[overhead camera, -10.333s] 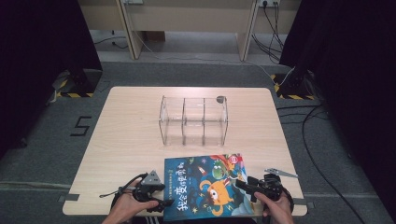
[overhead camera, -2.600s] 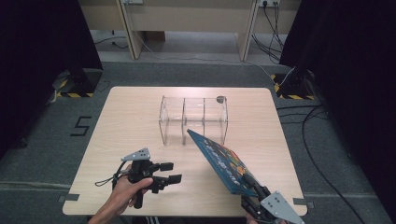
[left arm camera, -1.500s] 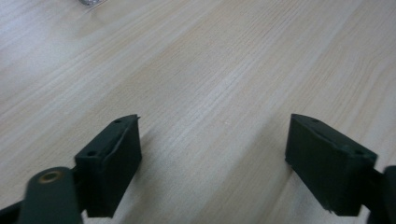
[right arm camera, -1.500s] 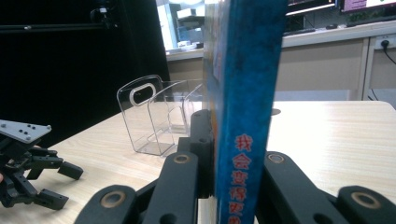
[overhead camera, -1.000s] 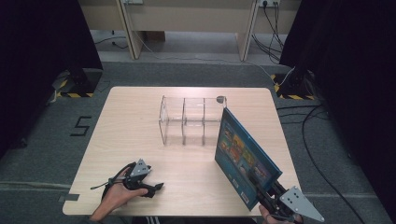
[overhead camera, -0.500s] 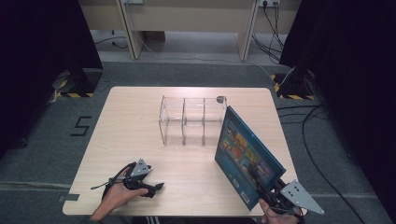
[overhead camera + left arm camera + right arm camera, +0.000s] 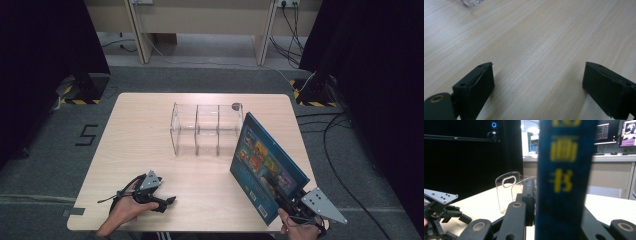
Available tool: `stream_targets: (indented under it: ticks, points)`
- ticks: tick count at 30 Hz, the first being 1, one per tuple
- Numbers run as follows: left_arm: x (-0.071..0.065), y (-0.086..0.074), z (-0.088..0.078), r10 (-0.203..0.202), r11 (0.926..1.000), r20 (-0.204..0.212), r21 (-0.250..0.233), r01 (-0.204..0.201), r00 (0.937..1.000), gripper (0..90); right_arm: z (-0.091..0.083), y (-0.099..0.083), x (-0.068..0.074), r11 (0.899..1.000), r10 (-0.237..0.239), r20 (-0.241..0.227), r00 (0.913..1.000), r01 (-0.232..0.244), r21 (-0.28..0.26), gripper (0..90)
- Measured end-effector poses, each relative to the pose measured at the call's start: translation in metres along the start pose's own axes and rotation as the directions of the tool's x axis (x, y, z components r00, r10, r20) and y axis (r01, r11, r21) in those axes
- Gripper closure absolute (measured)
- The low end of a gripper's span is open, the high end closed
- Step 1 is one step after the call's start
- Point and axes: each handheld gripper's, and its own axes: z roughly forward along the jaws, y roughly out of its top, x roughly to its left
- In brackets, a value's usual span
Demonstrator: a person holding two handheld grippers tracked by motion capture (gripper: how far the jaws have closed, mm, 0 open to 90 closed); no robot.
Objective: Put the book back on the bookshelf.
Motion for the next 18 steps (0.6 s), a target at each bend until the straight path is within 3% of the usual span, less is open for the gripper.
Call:
stream_targets:
  ticks: [18]
  points:
    - [0.0001, 0.0007, 0.0011, 0.009, 0.9999, 0.010, 0.007, -0.009, 0.9999, 6.2, 0.0014, 0.0023, -0.0045, 1.000, 0.012, 0.001, 0.9999, -0.012, -0.004, 80.2]
